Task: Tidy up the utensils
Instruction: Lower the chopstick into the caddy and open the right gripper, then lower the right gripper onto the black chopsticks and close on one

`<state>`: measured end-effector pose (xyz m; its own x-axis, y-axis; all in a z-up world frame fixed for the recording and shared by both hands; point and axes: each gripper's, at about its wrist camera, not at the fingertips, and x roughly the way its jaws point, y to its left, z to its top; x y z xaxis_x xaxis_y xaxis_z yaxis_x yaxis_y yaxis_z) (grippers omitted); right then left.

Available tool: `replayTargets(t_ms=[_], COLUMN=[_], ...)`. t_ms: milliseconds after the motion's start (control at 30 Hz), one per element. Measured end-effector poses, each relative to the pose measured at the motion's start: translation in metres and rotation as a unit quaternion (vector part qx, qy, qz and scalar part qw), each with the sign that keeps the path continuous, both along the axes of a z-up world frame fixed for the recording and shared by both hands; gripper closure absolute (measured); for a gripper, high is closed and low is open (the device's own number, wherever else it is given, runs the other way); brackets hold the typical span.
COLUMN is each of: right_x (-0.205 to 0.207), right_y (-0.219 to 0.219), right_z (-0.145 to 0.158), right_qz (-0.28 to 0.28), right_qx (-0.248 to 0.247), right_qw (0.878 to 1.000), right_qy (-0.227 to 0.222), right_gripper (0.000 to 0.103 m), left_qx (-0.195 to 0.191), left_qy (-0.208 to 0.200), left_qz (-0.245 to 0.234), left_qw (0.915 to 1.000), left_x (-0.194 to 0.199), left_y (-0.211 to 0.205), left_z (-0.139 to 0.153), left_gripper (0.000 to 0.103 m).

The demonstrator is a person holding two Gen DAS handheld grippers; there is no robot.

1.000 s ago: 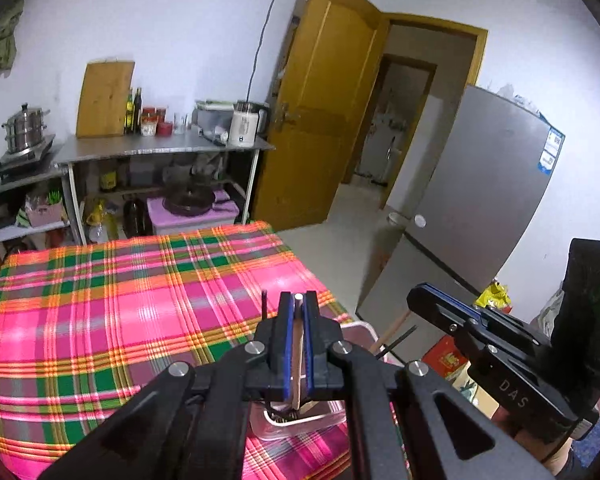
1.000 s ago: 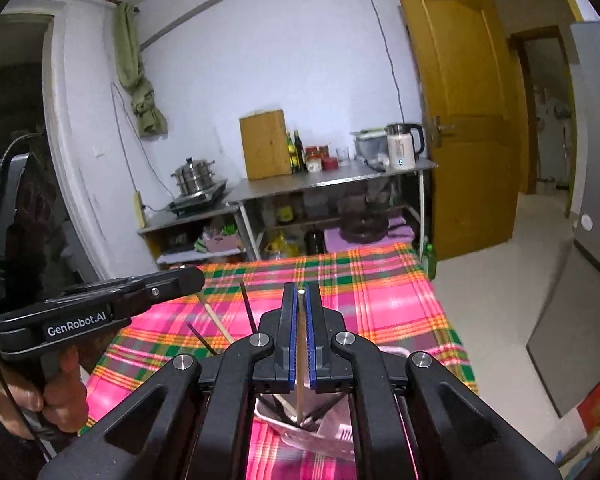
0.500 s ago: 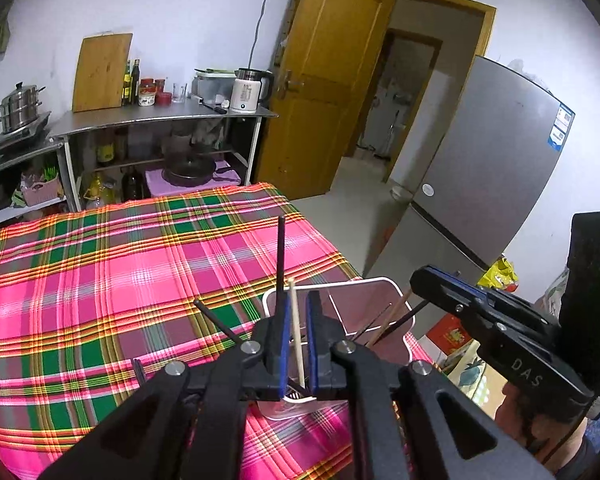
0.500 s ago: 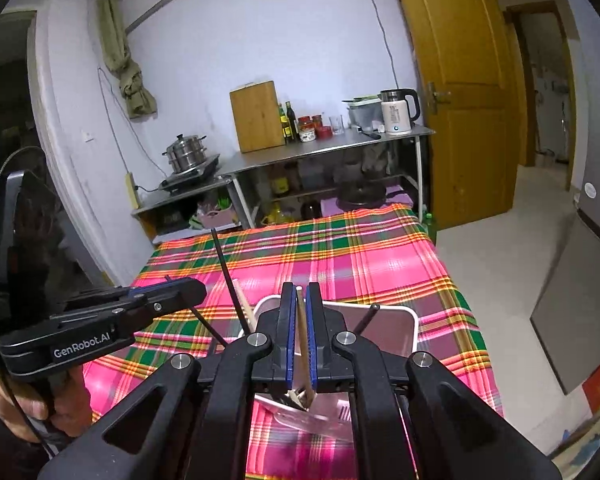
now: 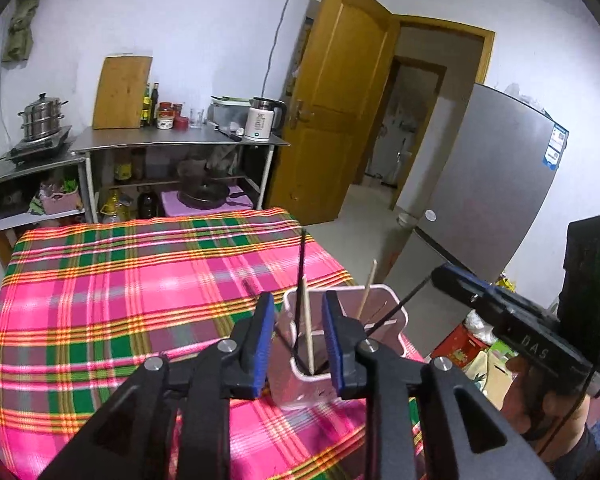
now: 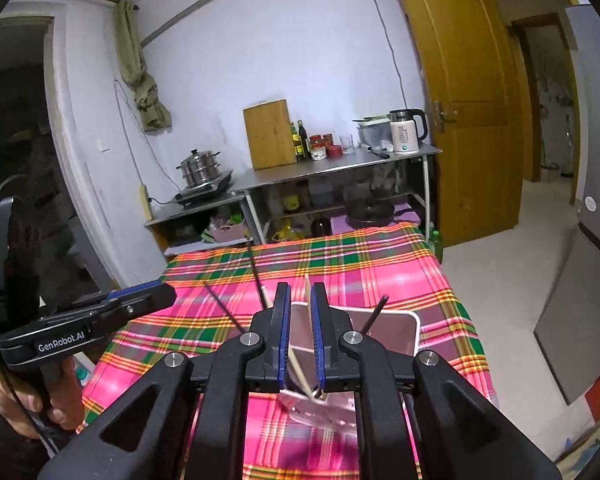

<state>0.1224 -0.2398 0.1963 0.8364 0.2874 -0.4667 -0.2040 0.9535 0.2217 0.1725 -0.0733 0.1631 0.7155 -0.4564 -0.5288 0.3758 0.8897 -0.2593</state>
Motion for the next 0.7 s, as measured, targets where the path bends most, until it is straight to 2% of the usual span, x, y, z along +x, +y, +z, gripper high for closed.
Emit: replayTargets(t_ms=[333, 700], right_x=[-0.027, -0.041], right_y=[0.014, 0.039], right_z=[-0.016, -0.052], right_qz=[0.017, 0.049], right_qx=[0.005, 0.001], right_qw=[1.0, 0.998], right_qy=[0.01, 0.044], right_gripper=[0.093, 0.093], left_qx=[0.007, 0.011], left_qy=[0.013, 0.064], left_qz=[0.032, 0.066], left_qw=[0.9994, 0.9957], left_x=[-0.039, -0.067], left_y=[0.03, 0.058], left_z=[-0.033, -0.09], left_gripper=[0.077, 0.077])
